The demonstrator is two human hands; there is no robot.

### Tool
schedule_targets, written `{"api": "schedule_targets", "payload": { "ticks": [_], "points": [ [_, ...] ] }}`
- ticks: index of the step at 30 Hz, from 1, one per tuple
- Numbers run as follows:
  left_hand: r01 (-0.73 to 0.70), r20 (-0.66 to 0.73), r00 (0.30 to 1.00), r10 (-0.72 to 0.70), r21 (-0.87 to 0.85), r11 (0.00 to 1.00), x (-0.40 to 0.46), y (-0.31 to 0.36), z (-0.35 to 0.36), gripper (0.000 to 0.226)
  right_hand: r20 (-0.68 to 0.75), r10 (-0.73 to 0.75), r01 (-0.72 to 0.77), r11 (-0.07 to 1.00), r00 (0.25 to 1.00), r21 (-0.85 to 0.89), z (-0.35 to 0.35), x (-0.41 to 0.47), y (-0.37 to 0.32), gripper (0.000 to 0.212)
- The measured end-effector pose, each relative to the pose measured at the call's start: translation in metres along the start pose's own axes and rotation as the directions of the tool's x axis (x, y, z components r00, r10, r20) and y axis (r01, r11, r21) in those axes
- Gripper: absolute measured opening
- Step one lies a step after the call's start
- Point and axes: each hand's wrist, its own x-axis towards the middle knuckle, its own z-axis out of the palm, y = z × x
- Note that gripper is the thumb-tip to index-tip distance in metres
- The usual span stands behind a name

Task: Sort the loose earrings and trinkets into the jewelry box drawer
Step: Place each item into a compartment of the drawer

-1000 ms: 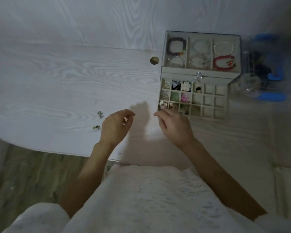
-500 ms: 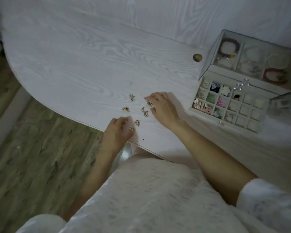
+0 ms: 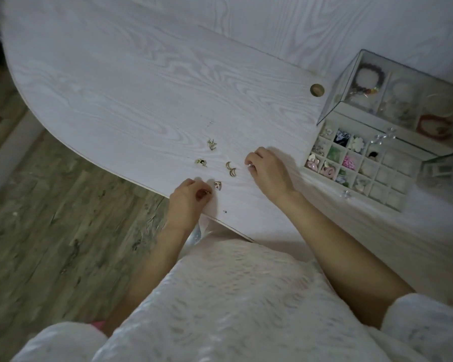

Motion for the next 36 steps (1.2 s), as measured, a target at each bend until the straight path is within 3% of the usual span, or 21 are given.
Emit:
{"api": "schedule_targets", "payload": {
  "ticks": [5,11,15,21,28,31,36],
  "points": [
    [-0.053,0.012,0.999,0.052,0.054,0.997,0.001,0.000,-0.002,0.008,0.032,0.100,-0.103,0.991,0.994,0.089,-0.004,-0.012,0.004,0.011],
    [-0.169,-0.088,0.980,0.179,0.110,0.979,-0.001,-0.005,-0.003,0.007,0.003,0.065,-0.065,0.994,0.998,0.087,-0.007,-0.032,0.005,0.014],
    [-0.136,-0.146,0.979,0.145,0.072,0.988,-0.002,-0.004,-0.001,0.007,-0.044,0.090,-0.086,0.993,0.995,0.085,-0.006,-0.045,0.007,0.014],
    [-0.122,-0.124,0.984,0.129,0.059,0.991,-0.004,-0.002,0.001,0.007,-0.088,0.115,-0.104,0.987,0.989,0.121,-0.006,-0.064,0.011,0.016],
    [-0.059,-0.140,0.990,0.026,-0.242,0.969,-0.004,0.046,-0.005,0.010,-0.139,0.215,-0.165,0.938,0.967,0.304,-0.027,-0.079,0.011,0.017],
    [-0.126,-0.059,0.992,0.113,-0.294,0.947,0.009,0.093,0.005,0.010,-0.190,0.321,-0.229,0.893,0.928,0.388,-0.045,-0.091,0.024,0.015],
    [-0.312,0.062,0.938,0.342,-0.283,0.907,0.033,0.153,0.027,0.009,-0.236,0.468,-0.323,0.823,0.852,0.467,-0.054,-0.116,0.052,0.017]
  ]
}}
